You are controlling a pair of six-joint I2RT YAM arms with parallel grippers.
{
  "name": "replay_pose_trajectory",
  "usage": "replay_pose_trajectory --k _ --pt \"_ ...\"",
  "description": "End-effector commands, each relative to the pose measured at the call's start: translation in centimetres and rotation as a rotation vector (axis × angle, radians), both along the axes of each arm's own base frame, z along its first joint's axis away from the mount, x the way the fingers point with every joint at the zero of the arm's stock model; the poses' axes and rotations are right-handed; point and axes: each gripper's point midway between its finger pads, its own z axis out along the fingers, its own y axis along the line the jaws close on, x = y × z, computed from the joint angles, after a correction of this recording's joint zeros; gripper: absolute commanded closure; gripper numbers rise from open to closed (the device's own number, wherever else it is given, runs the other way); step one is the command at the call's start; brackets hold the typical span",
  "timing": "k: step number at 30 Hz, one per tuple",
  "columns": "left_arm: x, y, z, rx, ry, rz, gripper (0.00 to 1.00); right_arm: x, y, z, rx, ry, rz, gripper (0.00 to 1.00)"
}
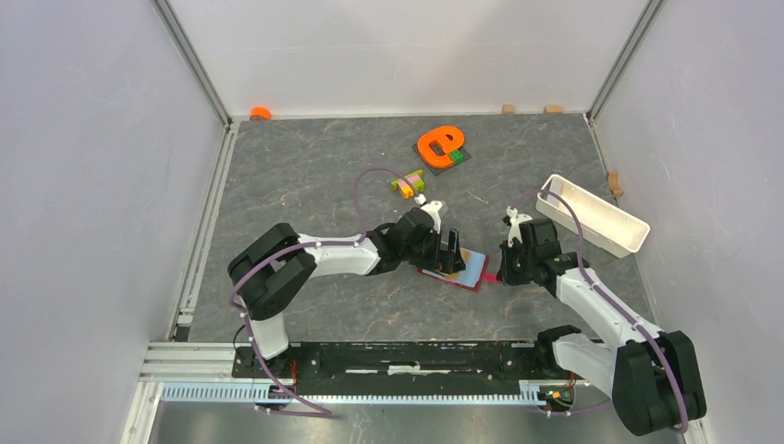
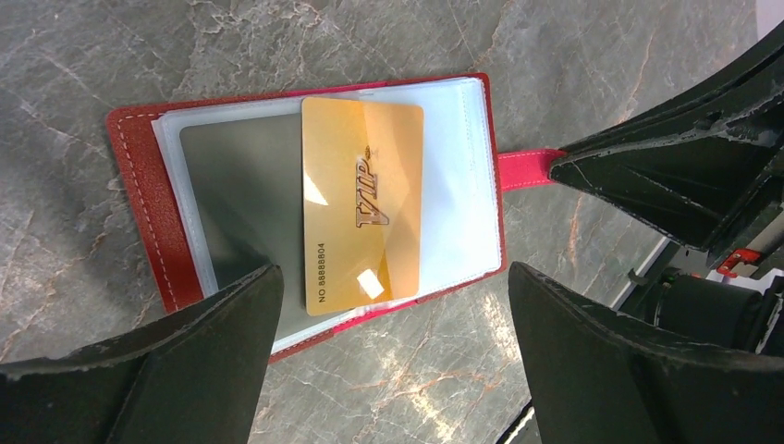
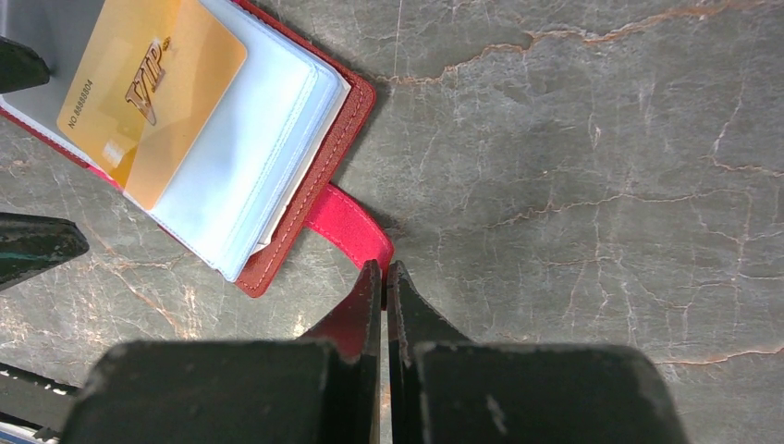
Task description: Put the credit cards into the card holder
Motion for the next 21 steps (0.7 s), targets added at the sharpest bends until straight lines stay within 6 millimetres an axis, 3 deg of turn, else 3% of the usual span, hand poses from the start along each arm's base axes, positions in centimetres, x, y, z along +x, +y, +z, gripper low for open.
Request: replay_pose_trajectory --k 1,12,21 --pt "0.1 -0.3 -1.1 0.002 0.044 0.039 0.03 0.6 0.1 0.4 0.007 -0.040 0.005 1.00" --pt "-1.9 -1.9 -1.2 -0.105 0.120 0.002 0.03 0.3 0.2 0.2 0.016 -0.032 0.003 1.00" --pt "-1.8 -3.2 -0.3 -0.159 0.102 -0.010 0.03 0.2 0.1 0.1 0.019 -0.035 -0.008 1.00"
